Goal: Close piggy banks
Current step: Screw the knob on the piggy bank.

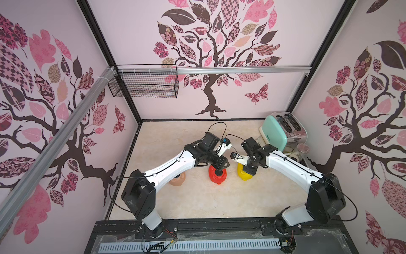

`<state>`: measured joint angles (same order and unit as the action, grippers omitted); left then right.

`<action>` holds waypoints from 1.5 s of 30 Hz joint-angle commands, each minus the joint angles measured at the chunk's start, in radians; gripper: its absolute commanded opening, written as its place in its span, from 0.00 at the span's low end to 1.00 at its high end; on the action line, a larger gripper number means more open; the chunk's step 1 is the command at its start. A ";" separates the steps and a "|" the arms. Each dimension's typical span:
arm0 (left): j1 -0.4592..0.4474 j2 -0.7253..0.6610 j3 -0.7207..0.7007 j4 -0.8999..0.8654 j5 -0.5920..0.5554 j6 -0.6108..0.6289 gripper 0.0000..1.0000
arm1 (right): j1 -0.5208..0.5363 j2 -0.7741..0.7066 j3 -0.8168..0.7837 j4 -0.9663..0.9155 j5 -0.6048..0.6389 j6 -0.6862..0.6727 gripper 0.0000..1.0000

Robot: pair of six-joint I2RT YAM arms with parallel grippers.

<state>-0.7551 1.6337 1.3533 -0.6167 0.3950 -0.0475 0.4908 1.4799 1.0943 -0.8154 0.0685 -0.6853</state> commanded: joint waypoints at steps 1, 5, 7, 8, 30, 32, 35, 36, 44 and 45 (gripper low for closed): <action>0.004 0.017 0.007 -0.006 0.012 0.015 0.47 | 0.006 0.033 -0.004 -0.023 0.004 -0.032 0.00; 0.004 0.013 0.006 -0.010 0.011 0.021 0.47 | 0.008 0.036 0.001 -0.034 0.008 -0.055 0.00; 0.004 0.014 0.006 -0.010 0.013 0.020 0.47 | 0.008 0.036 0.002 -0.039 0.010 -0.067 0.00; 0.005 0.012 0.006 -0.010 0.013 0.021 0.47 | 0.010 0.037 0.002 -0.042 0.011 -0.073 0.00; 0.016 -0.007 -0.021 -0.015 0.019 0.030 0.47 | 0.011 0.023 -0.047 0.011 -0.024 -0.041 0.00; 0.046 -0.027 -0.038 -0.006 0.064 0.027 0.47 | 0.011 0.025 -0.050 0.013 -0.031 -0.040 0.00; 0.118 -0.074 -0.095 0.077 0.146 -0.022 0.48 | 0.011 0.028 -0.053 0.016 -0.038 -0.037 0.00; 0.145 -0.091 -0.118 0.112 0.181 -0.044 0.49 | 0.011 0.028 -0.054 0.018 -0.041 -0.037 0.00; 0.392 -0.021 -0.061 0.198 0.404 -0.162 0.57 | 0.011 0.043 -0.051 0.023 -0.059 -0.040 0.00; 0.412 0.027 -0.015 0.173 0.414 -0.163 0.59 | 0.011 0.046 -0.052 0.024 -0.062 -0.040 0.00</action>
<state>-0.3946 1.5864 1.2667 -0.4900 0.7040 -0.1600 0.4973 1.4834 1.0786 -0.7799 0.0349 -0.7361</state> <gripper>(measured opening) 0.579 0.040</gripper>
